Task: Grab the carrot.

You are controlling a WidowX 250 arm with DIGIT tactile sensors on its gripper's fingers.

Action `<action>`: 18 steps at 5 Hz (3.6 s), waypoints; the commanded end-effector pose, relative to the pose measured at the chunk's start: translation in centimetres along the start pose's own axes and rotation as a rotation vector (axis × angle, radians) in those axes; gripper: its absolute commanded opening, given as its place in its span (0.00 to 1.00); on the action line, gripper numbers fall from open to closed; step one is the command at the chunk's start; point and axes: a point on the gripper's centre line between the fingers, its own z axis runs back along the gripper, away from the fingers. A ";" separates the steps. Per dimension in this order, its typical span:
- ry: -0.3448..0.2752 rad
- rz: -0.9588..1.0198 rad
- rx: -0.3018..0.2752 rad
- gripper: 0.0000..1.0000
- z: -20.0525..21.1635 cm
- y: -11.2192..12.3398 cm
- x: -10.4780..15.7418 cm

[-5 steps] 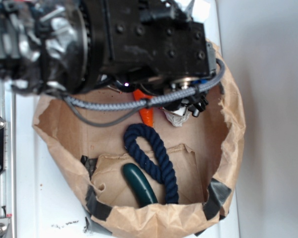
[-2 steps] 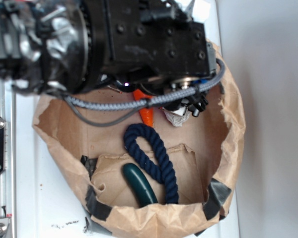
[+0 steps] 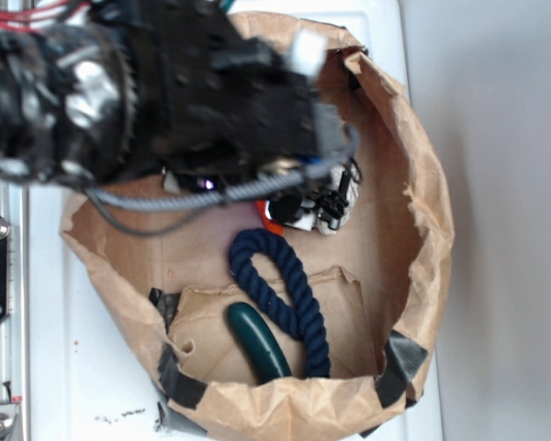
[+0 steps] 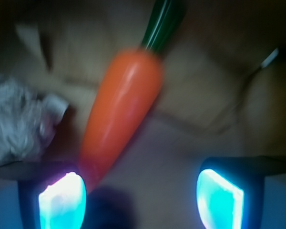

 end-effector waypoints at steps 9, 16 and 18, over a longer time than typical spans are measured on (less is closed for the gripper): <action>-0.053 0.095 -0.065 1.00 1.6 0.5 3.8; -0.077 0.025 -0.041 0.00 -1.9 -0.2 1.9; -0.076 -0.396 -0.108 0.00 3.4 -0.5 1.9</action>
